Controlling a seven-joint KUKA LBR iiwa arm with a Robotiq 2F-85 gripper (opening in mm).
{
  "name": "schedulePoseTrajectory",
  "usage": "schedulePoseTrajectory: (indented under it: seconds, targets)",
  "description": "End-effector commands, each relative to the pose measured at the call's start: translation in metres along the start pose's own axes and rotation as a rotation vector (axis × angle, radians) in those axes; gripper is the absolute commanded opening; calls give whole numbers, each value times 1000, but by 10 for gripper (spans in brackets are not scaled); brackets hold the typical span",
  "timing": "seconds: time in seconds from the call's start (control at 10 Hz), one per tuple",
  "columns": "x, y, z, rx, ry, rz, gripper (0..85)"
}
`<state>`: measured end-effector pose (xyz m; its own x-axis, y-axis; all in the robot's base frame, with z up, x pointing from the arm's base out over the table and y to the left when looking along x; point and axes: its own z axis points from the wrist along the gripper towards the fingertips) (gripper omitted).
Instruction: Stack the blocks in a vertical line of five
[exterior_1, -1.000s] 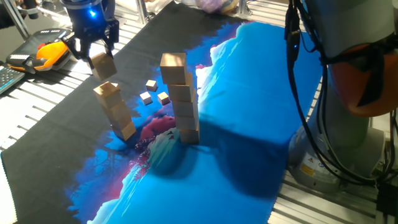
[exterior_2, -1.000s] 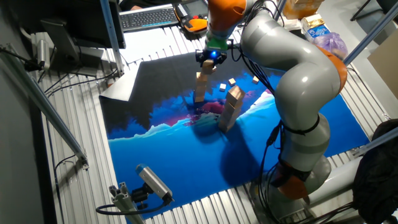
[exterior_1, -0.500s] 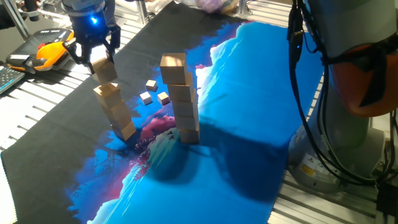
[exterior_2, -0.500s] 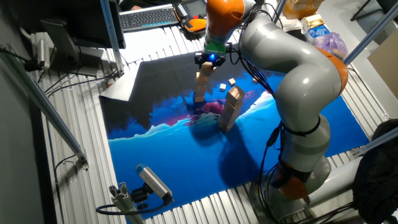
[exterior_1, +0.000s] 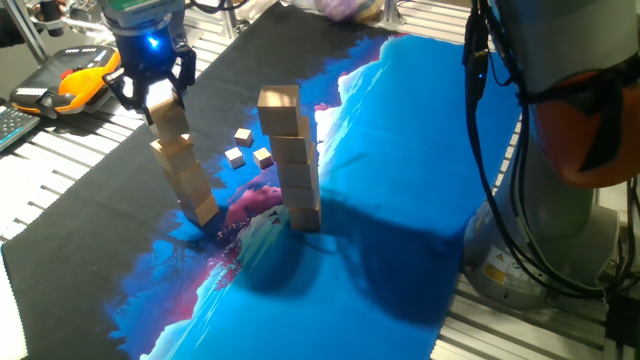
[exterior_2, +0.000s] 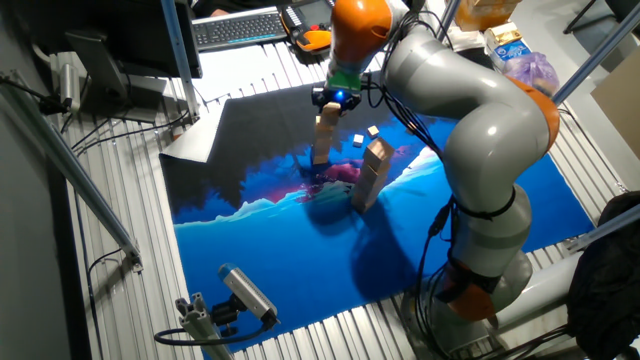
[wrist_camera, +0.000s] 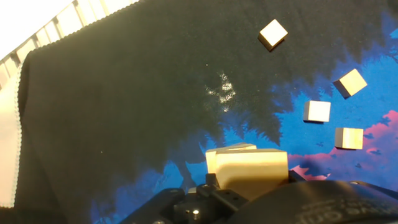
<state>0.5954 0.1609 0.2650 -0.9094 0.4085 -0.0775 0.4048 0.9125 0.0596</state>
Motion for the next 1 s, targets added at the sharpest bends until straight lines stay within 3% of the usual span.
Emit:
schedulePoseTrajectory:
  seconds: [0.0,0.3,0.5,0.6,0.9]
  targets:
    - [1,0,1,0,-2,2,0]
    - [0,1,2,-2,-1,4,0]
    - [-1,1,0,-25,27,-22,0]
    - [-1,1,0,-25,57,-42,0]
    - [-1,0,-1,-11,46,-43,0]
